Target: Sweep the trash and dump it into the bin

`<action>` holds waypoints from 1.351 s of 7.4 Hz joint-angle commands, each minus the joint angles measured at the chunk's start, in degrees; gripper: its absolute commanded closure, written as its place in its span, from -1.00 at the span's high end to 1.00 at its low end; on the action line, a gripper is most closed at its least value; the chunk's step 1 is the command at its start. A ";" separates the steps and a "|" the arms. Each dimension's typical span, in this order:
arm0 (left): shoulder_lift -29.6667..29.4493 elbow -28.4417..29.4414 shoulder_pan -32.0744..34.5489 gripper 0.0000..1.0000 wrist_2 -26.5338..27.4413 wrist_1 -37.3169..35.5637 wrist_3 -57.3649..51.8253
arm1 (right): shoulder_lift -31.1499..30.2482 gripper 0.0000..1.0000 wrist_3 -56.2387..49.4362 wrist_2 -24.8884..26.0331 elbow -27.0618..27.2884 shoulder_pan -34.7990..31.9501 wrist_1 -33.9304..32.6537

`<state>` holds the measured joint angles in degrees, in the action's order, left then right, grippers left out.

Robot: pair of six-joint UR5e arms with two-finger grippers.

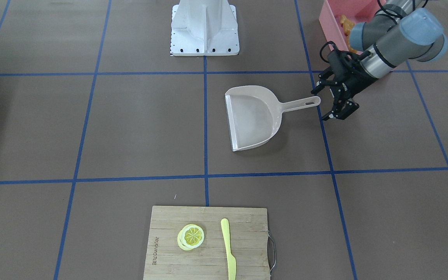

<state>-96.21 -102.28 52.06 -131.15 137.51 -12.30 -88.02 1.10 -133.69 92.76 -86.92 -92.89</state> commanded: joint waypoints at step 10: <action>5.94 13.77 38.47 0.99 2.04 -37.23 21.69 | -0.48 1.00 7.69 2.56 -2.41 0.44 8.69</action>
<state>-90.17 -88.52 89.49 -129.10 102.47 -2.06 -88.54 8.69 -131.17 90.44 -86.62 -84.31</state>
